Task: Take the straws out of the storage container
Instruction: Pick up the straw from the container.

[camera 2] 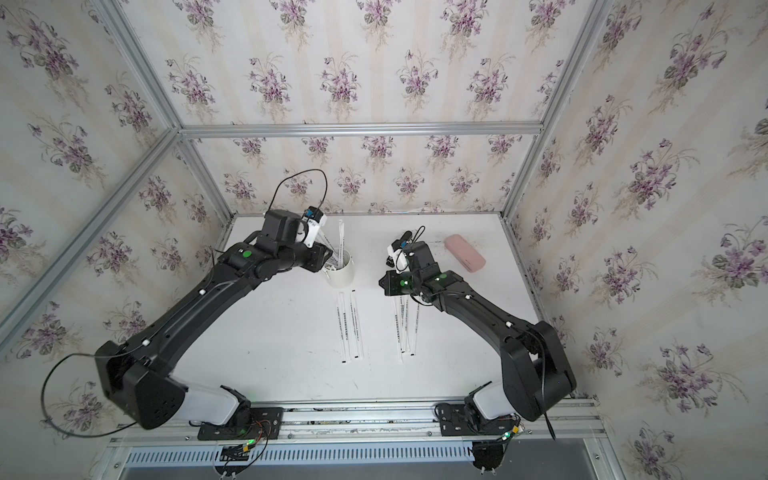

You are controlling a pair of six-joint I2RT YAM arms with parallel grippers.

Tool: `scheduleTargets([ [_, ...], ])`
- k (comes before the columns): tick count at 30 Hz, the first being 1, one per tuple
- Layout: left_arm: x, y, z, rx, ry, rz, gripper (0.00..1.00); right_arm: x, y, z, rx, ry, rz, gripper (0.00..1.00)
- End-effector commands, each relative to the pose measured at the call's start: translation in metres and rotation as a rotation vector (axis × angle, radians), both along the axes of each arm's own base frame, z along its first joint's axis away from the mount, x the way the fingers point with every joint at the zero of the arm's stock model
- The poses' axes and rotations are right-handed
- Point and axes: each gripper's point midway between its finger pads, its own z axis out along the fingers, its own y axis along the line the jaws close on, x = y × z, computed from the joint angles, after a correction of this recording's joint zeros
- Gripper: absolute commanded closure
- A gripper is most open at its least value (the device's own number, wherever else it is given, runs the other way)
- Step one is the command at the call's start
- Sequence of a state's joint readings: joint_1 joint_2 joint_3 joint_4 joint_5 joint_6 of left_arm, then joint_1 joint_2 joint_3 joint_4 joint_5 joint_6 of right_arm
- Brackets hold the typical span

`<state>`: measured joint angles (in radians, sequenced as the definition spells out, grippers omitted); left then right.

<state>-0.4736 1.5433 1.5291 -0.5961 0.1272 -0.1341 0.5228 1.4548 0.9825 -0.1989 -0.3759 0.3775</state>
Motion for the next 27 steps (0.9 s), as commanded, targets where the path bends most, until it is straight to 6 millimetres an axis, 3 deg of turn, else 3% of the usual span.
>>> scheduleTargets([
  [1, 0.021, -0.007, -0.016, 0.041, 0.090, 0.039, 0.56, 0.004, 0.002, 0.002, 0.005, -0.035, 0.005, 0.90],
  [9, 0.060, -0.013, -0.069, 0.156, 0.213, 0.088, 0.56, 0.004, -0.001, -0.003, -0.010, -0.042, 0.005, 0.90],
  [15, 0.077, -0.011, -0.089, 0.202, 0.223, 0.124, 0.57, 0.004, -0.002, -0.009, -0.032, -0.038, 0.011, 0.90],
  [27, 0.095, -0.017, -0.115, 0.185, 0.274, 0.103, 0.68, 0.004, -0.001, -0.014, -0.037, -0.026, 0.019, 0.90],
])
